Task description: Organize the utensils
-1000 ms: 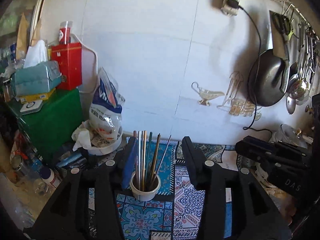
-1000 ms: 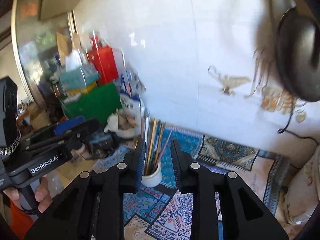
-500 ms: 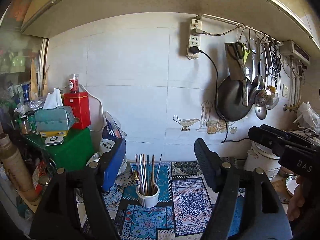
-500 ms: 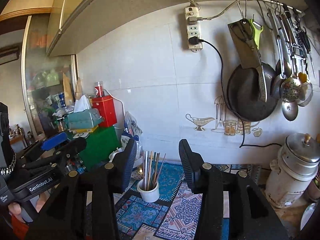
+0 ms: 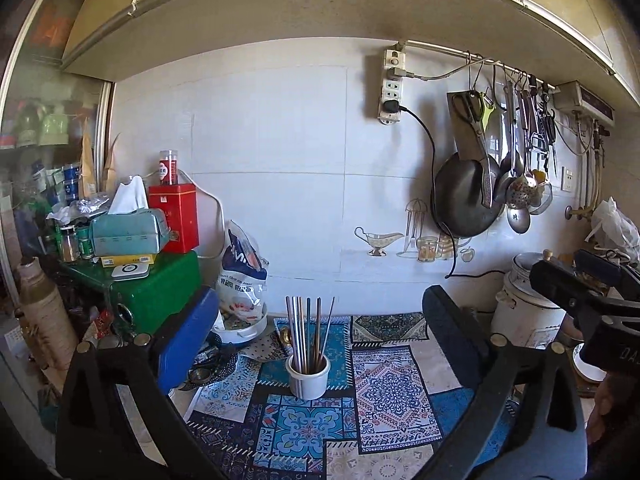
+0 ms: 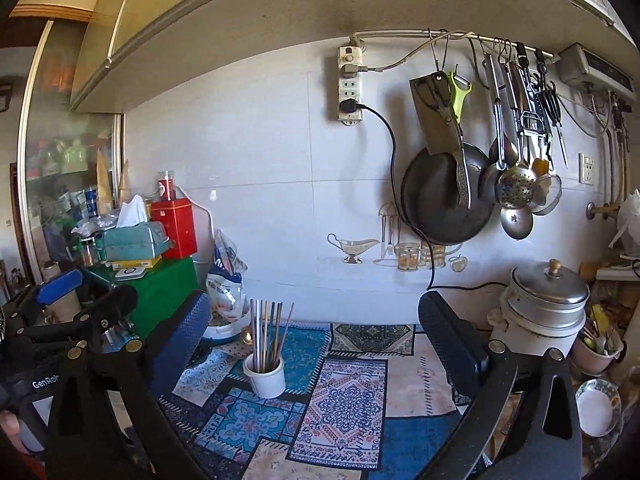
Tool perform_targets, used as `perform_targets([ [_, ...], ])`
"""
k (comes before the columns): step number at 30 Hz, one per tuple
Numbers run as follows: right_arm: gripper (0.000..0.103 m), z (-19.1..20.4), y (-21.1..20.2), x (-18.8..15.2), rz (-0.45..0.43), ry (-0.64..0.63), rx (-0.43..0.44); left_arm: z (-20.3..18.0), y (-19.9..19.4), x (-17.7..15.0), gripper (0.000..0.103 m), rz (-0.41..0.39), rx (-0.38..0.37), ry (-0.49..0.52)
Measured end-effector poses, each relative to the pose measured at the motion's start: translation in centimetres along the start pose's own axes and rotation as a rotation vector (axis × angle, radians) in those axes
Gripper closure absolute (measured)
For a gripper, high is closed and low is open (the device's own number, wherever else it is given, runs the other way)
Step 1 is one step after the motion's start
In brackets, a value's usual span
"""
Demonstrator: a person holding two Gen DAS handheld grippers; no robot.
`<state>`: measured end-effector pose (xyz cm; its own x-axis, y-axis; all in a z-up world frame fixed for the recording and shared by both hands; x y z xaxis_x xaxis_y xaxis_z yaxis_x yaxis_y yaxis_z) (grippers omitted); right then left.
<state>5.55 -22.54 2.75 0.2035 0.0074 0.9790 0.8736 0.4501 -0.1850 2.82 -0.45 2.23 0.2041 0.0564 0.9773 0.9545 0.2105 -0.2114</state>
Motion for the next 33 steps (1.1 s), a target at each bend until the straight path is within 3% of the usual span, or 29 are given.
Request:
perform_targets([
  [33,0.000,0.8,-1.5,-0.9,0.025,-0.008,-0.017,-0.2,-1.2,-1.1,0.001,0.007,0.000,-0.006],
])
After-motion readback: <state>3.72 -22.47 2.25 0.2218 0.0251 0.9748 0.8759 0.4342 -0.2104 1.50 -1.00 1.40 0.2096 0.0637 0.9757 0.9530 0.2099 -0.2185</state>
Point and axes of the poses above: each gripper's, at about its wrist camera, not at the fingertips, and y roughly the way its jaws point, z to its left, x to its top, the point moved 4 cm from there along y, roughly the way its jaws point, and after that the axes turned 3 degrees about x, right-handed, at the moved point
